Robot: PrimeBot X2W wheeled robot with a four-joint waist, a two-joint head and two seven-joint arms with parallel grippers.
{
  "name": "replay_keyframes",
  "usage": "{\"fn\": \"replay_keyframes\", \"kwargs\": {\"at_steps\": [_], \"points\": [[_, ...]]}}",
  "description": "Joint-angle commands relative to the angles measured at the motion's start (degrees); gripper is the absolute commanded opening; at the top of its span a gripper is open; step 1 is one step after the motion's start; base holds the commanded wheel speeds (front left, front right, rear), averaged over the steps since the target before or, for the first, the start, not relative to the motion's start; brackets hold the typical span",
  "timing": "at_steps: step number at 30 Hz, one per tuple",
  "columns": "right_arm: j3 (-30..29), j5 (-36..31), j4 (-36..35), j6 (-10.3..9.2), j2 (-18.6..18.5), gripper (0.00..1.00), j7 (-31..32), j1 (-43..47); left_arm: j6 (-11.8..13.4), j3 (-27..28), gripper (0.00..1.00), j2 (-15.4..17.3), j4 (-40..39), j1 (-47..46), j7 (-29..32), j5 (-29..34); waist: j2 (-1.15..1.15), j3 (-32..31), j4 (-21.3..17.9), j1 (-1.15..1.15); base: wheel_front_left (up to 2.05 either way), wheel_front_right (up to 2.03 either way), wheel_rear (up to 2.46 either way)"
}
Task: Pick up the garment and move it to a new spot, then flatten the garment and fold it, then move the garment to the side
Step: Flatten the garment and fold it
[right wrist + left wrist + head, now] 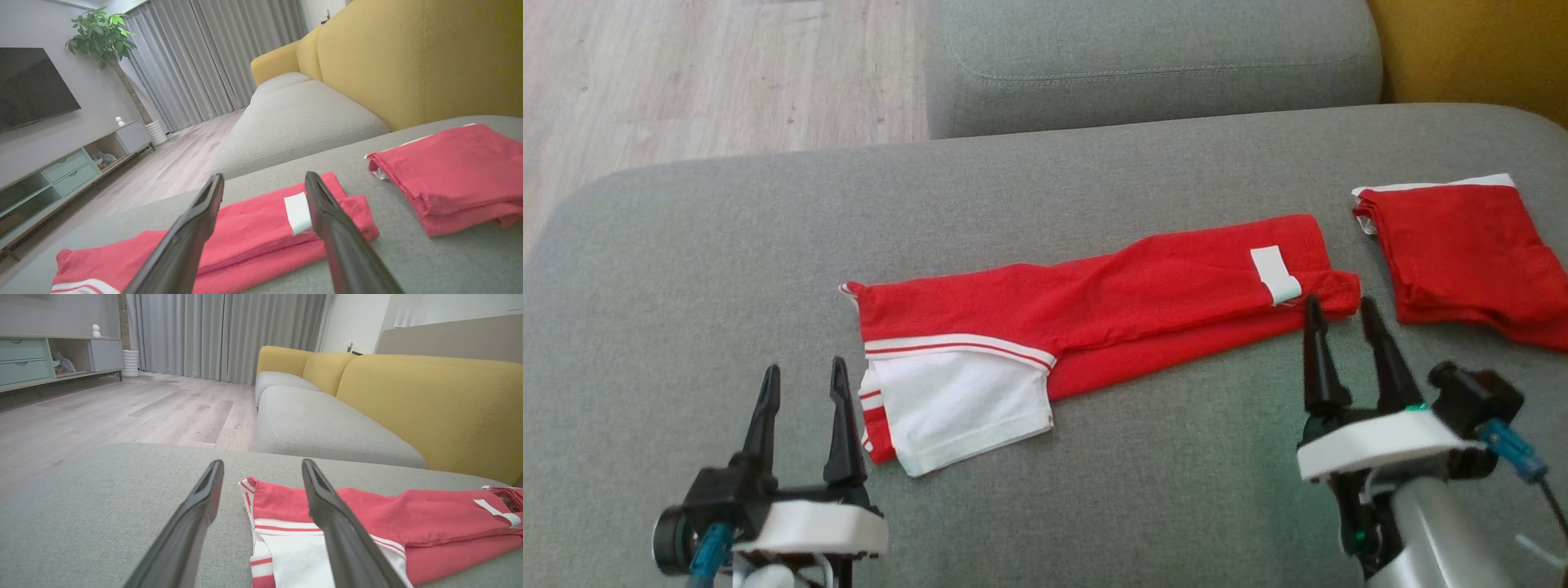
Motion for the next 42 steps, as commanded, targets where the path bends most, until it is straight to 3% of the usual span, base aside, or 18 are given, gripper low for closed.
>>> {"fn": "replay_keyframes", "kwargs": {"at_steps": [1,11,17,24,32,39,40,41,42], "points": [[1.7,-0.4,-2.4,-0.04,0.3,1.0,-0.3,-1.9,-0.9,3.6,1.0,-0.2,-1.4,-2.0,-0.5,1.0,0.0,0.0,0.1,0.01,0.0,0.0,0.0],[2.8,-1.2,-2.7,-0.04,0.4,1.0,-0.4,-0.6,-8.7,11.0,1.0,-5.9,1.6,-1.1,-0.5,8.0,0.0,0.9,1.0,0.01,0.0,0.0,0.0],[0.3,-4.2,0.3,-0.04,0.4,1.0,-0.4,-4.8,-11.9,11.2,1.0,-8.2,2.4,-3.6,-0.5,11.7,0.0,4.2,2.6,0.01,0.0,0.0,0.0],[-7.1,-7.5,8.4,-0.04,0.4,1.0,1.6,-12.4,-13.8,11.7,1.0,-9.5,2.9,-6.4,-0.5,13.8,0.0,8.5,4.3,0.01,0.0,0.0,0.0],[-21.1,-13.1,21.9,-0.04,0.4,1.0,4.8,-21.1,-15.3,12.3,1.0,-10.4,3.6,-9.3,-0.5,15.2,0.0,11.7,6.3,0.01,0.0,0.0,0.0],[-26.9,-17.3,33.8,-0.04,0.4,1.0,6.6,-25.6,-15.7,12.7,1.0,-10.8,4.0,-9.7,-0.5,16.0,0.0,12.3,6.6,0.01,0.0,0.0,0.0],[-27.0,-17.6,34.9,-0.04,0.4,0.35,6.5,-26.1,-15.7,12.8,1.0,-10.8,4.1,-9.7,-0.5,16.1,0.0,12.3,6.5,0.01,0.0,0.0,0.0],[-27.1,-17.9,35.9,-0.04,0.4,0.0,6.1,-26.6,-15.7,12.9,1.0,-10.8,4.2,-9.7,-0.5,16.2,0.0,12.1,6.3,0.01,0.0,0.0,0.0],[-27.0,-18.1,36.8,-0.04,0.4,0.0,5.6,-26.9,-15.8,13.1,1.0,-10.8,4.3,-9.6,-0.5,16.2,0.0,11.9,6.2,0.01,0.0,0.0,0.0]]}}
